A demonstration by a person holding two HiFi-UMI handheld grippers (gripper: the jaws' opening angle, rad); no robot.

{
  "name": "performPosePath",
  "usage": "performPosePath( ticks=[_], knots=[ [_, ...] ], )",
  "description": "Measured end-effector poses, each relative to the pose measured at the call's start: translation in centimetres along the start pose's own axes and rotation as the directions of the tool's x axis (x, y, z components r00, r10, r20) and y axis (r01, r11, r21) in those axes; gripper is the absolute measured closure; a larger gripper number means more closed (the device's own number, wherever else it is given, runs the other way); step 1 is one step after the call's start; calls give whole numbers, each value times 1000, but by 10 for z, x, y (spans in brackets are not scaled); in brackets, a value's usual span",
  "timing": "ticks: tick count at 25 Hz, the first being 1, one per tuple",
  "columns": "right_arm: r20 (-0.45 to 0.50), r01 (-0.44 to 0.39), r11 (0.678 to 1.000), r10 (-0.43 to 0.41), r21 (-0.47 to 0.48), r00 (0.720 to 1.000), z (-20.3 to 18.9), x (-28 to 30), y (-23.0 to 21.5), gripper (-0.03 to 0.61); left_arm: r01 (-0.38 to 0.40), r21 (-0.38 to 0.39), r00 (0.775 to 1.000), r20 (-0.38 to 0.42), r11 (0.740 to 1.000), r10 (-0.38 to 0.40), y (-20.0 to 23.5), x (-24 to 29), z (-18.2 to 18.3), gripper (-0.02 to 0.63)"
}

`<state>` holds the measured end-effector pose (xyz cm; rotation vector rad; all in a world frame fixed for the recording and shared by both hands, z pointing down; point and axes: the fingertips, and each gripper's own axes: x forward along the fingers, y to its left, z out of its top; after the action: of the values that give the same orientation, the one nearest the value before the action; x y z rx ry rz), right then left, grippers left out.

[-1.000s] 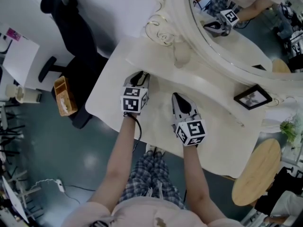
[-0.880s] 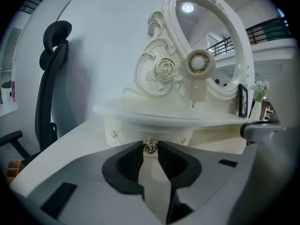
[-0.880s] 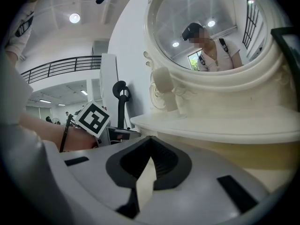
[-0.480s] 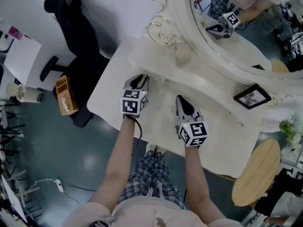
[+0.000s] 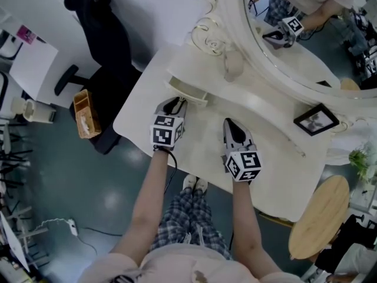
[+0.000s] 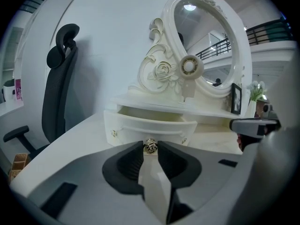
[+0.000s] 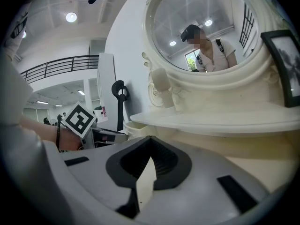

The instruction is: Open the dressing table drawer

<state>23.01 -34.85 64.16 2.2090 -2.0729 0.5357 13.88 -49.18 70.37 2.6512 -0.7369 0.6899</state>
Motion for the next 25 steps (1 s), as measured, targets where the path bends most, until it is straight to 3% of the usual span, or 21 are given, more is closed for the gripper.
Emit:
performPosePath(
  ticks=[25],
  knots=[
    [10,-14,1000,14,15,1000,-2,-9,11,563,19,-26,1000,12,999,-19,-1,-28,-18,494]
  ],
)
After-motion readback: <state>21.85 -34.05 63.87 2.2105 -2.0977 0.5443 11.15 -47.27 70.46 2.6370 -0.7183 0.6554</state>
